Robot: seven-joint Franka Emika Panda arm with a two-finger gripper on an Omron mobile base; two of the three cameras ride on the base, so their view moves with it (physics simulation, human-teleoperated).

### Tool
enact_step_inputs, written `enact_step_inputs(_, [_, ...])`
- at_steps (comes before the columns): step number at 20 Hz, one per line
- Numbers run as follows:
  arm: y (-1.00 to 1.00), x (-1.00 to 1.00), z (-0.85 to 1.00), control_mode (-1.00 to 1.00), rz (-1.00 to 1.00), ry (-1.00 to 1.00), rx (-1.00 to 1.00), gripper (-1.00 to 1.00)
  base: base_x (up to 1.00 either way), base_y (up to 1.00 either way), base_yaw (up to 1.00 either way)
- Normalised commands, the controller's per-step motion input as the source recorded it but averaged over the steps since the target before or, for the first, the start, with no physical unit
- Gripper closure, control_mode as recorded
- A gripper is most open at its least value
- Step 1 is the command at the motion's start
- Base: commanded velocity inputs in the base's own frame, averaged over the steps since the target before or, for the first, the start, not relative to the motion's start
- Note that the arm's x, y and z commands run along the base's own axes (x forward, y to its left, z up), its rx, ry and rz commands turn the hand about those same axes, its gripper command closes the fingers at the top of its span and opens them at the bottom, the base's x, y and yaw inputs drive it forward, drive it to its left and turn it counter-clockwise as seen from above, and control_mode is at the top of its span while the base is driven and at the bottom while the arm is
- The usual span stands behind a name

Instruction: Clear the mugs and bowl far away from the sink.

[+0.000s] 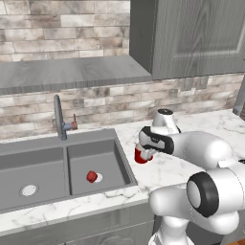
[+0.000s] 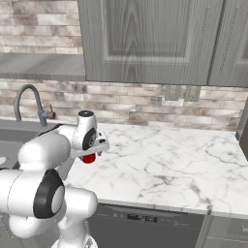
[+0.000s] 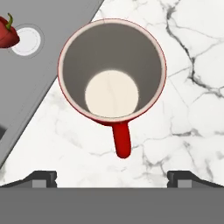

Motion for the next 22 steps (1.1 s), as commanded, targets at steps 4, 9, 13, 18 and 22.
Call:
enact_step_inputs(4, [0.00, 0.28, -0.21, -1.00, 0.00, 0.01, 0.03, -1.00, 0.00, 0.00, 0.00])
enact_step_inputs(9, [0.00, 0.22, -0.11, -1.00, 0.01, 0.00, 0.01, -1.00, 0.00, 0.00, 0.00])
enact_step_inputs(13, [0.00, 0.25, -0.12, -1.00, 0.01, 0.00, 0.00, -1.00, 0.00, 0.00, 0.00])
enact_step_inputs(18, [0.03, -0.01, -0.09, -1.00, 0.01, 0.00, 0.01, -1.00, 0.00, 0.00, 0.00])
enact_step_inputs(22, [0.15, -0.09, -0.07, -1.00, 0.04, 0.00, 0.00, 1.00, 0.00, 0.00, 0.00])
